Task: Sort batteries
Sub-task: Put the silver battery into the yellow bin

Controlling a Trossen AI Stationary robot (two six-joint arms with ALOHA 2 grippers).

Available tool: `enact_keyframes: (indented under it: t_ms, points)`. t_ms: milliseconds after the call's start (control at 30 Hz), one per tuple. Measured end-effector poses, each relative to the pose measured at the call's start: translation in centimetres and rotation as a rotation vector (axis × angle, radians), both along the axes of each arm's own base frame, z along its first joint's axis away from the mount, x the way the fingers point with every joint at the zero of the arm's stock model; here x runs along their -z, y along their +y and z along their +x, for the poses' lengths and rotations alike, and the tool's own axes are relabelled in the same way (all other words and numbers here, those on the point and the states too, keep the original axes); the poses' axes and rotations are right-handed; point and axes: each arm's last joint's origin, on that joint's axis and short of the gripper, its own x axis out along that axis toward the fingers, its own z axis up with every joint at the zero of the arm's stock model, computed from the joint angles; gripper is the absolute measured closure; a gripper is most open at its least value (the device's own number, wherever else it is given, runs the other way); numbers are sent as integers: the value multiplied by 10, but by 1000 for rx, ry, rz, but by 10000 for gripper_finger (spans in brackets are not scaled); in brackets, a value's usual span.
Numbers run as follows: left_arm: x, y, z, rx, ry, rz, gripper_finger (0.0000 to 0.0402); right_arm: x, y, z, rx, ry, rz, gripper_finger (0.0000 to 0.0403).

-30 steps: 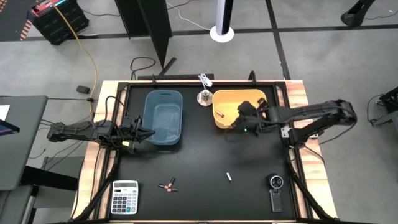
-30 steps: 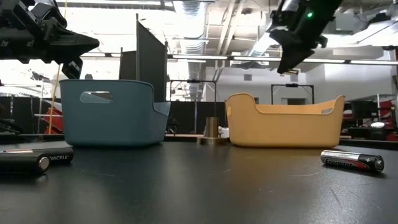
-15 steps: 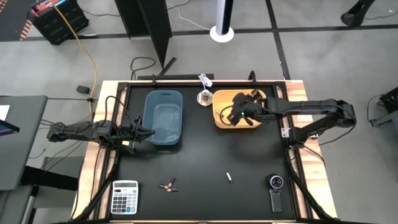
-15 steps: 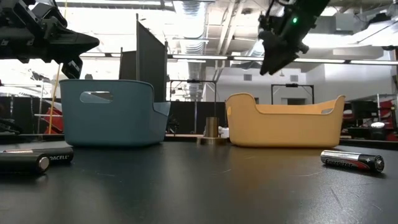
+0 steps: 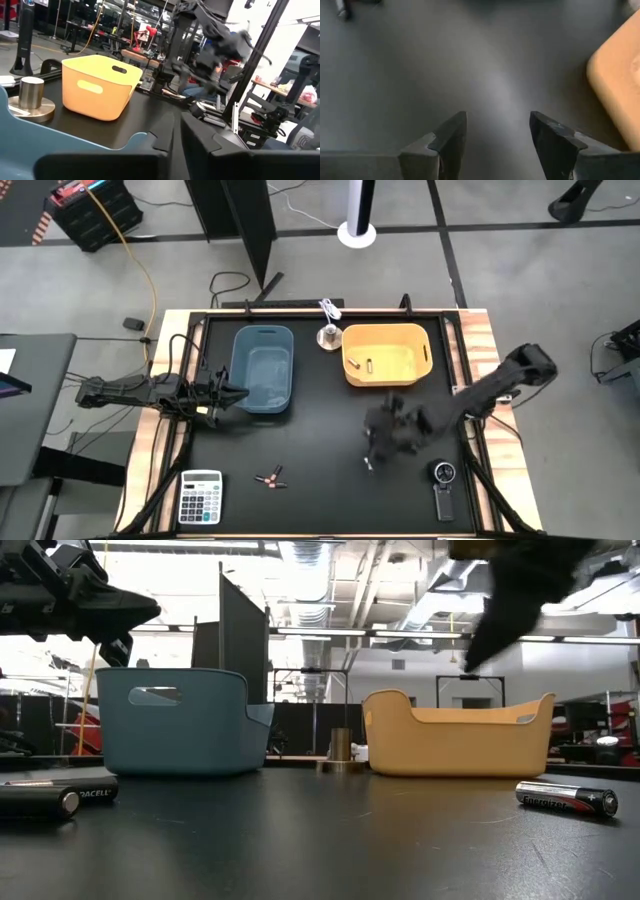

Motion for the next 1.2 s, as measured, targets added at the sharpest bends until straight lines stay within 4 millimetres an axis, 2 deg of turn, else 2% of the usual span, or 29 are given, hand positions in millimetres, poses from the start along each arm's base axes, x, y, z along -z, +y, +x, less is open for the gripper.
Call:
enact_keyframes:
  t_ms: [167, 333, 500, 667, 800, 933, 1200]
  points:
    - [0, 0, 0, -1, 1, 14, 328, 36, 42, -5, 87, 45, 108, 170]
    - [0, 0, 0, -1, 0, 15, 313, 60, 65, -8, 140, 56, 149, 170]
    - [-1, 0, 0, -2, -9, 13, 314, 72, 74, 0, 160, 14, 201, 170]
    - [-2, 0, 0, -1, -25, 8, 314, 94, 72, 2, 242, 59, 181, 170]
    - [-3, 0, 0, -1, -26, 8, 314, 104, 71, 5, 286, 58, 164, 178]
    - [-3, 0, 0, -1, -26, 6, 314, 109, 70, 5, 303, 73, 151, 216]
    - [-3, 0, 0, -1, -26, 8, 314, 112, 67, 3, 302, 109, 123, 328]
